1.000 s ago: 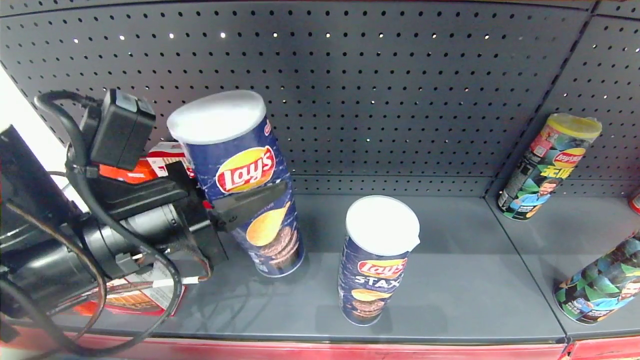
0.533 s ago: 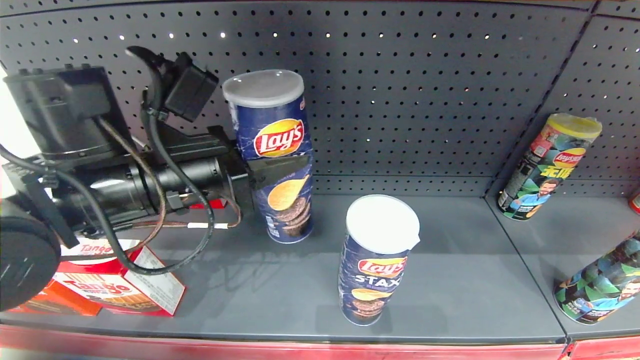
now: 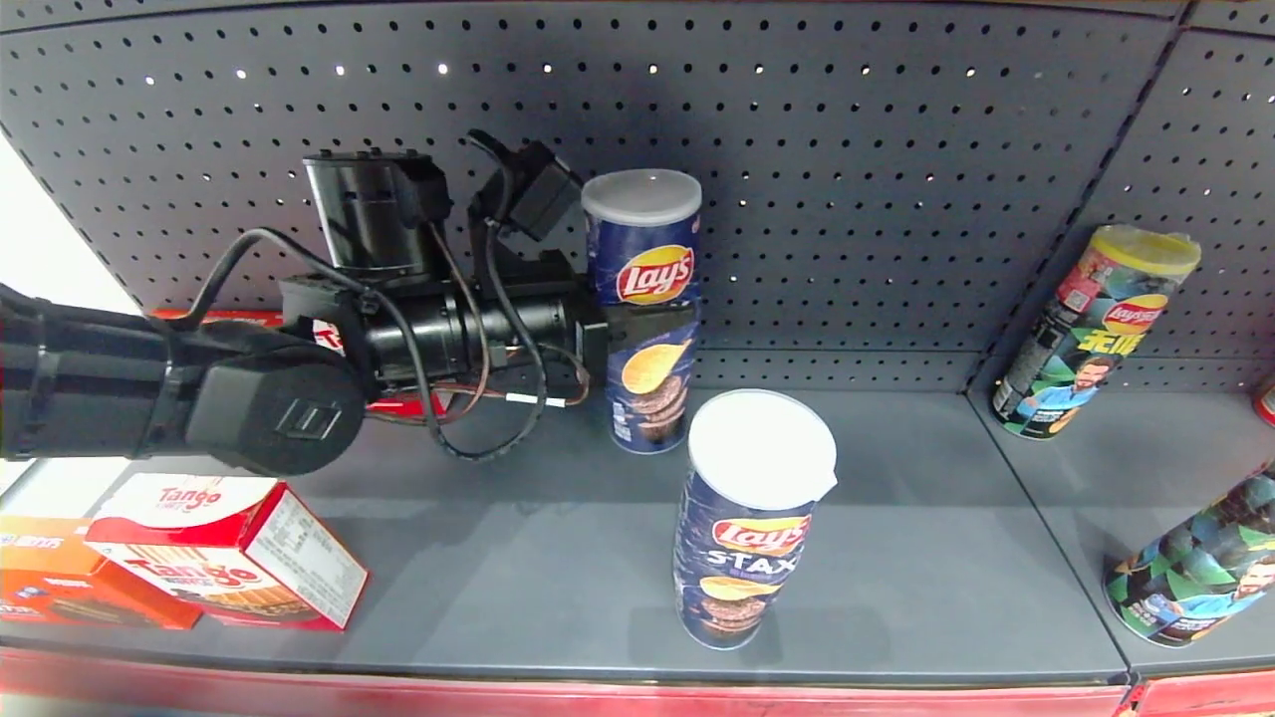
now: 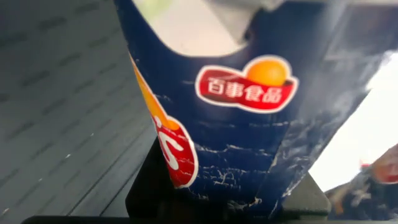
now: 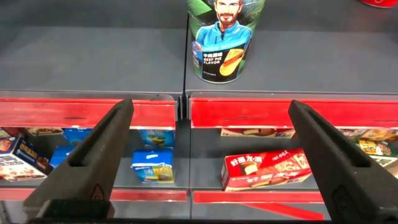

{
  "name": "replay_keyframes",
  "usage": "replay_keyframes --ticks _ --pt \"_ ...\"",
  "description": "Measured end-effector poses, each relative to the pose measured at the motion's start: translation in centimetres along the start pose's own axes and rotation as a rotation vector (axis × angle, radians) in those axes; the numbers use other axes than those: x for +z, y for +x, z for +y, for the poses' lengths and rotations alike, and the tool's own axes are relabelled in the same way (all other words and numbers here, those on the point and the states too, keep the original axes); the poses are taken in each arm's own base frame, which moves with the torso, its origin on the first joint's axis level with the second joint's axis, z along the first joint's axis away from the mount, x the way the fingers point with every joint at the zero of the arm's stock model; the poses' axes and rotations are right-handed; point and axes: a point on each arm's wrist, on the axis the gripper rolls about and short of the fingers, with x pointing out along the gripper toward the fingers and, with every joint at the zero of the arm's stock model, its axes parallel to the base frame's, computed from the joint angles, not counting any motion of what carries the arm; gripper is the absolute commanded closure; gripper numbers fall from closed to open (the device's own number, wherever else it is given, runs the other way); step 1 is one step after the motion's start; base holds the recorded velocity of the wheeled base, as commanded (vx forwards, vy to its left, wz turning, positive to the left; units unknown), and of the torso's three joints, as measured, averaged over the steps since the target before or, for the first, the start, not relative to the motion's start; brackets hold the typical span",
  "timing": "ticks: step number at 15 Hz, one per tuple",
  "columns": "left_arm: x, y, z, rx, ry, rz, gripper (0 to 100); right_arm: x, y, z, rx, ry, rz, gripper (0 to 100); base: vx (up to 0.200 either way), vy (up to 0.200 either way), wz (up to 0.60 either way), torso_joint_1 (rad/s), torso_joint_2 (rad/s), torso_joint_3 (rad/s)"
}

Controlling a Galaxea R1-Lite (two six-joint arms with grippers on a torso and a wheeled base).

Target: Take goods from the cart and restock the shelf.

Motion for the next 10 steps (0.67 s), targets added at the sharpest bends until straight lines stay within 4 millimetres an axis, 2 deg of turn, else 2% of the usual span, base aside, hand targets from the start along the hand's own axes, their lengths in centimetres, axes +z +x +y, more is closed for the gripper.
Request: replay_keyframes --ticks 3,10 --pt "-0.6 1.5 1.2 -0.049 0.006 -0.006 100 0.0 0.0 0.0 0.000 0.000 0.000 0 0.000 0.000 0.00 0.000 0.00 0.000" --pt "-3.7 3.1 2.2 -0.061 0.101 0.034 100 0.0 0.0 0.0 0.000 0.000 0.000 0 0.000 0.000 0.00 0.000 0.00 0.000"
